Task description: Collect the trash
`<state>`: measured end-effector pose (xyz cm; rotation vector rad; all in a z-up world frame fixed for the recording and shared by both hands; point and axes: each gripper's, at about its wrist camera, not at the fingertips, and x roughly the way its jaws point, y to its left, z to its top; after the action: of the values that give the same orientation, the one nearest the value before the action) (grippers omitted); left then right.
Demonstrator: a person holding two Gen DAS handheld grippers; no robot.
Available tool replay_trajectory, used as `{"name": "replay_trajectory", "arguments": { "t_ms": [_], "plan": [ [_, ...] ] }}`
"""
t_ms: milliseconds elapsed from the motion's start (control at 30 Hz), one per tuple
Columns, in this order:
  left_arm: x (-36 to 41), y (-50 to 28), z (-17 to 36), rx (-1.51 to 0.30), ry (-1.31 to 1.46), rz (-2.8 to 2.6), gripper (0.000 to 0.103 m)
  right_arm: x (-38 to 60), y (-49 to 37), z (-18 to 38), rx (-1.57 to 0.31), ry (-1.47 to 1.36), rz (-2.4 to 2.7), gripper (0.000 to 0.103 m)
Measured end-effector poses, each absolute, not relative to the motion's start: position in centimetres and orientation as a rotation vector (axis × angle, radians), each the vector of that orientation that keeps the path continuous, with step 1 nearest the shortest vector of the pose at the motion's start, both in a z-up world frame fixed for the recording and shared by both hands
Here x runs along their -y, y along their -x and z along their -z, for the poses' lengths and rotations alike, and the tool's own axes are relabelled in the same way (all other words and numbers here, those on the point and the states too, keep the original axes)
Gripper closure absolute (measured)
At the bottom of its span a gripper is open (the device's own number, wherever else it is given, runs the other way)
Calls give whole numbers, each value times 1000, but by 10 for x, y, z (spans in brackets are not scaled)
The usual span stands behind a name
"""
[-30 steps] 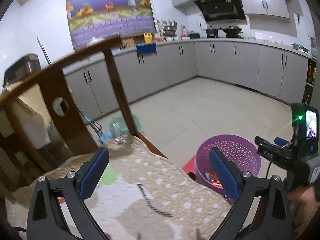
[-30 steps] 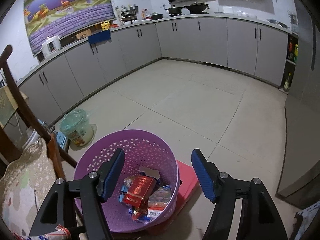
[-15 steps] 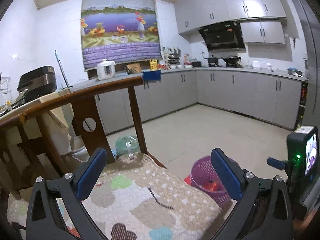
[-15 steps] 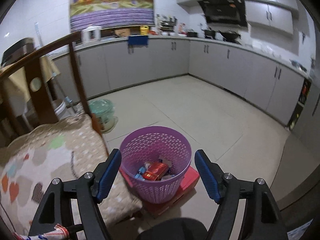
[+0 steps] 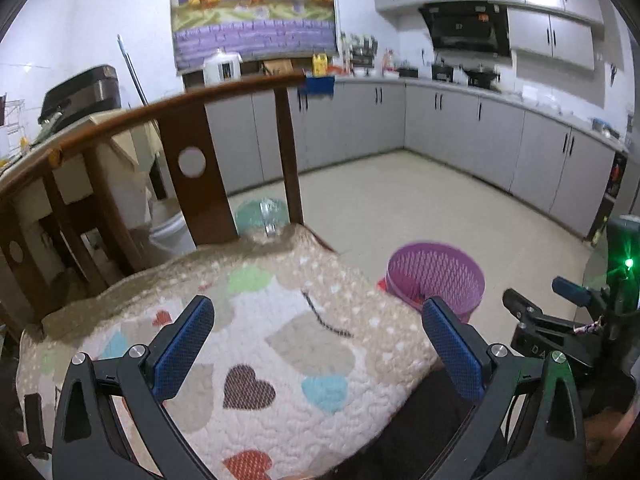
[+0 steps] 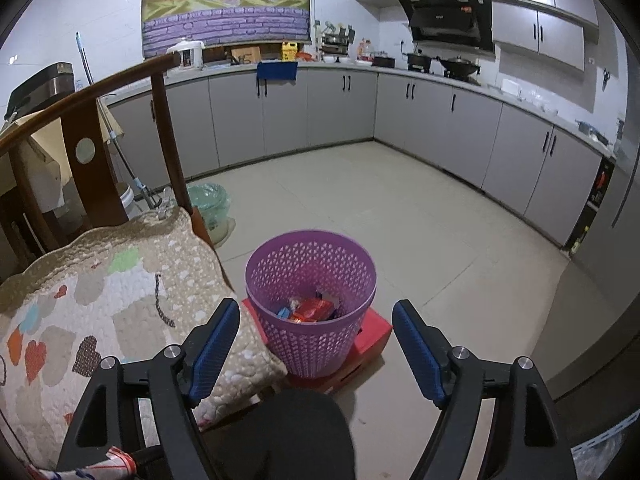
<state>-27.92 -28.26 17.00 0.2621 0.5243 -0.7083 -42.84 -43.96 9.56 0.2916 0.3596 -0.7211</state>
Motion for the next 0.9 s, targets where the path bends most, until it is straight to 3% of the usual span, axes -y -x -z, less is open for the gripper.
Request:
{"name": "replay_trajectory", "arguments": {
  "t_ms": [300,900],
  "plan": [
    [316,298,-129,-638,-413,731,0,434,426,-72,-394,-277,727,21],
    [332,307,-119,-704,-474,742,0,455,444,-68,-365,-352,746,20]
  ]
}}
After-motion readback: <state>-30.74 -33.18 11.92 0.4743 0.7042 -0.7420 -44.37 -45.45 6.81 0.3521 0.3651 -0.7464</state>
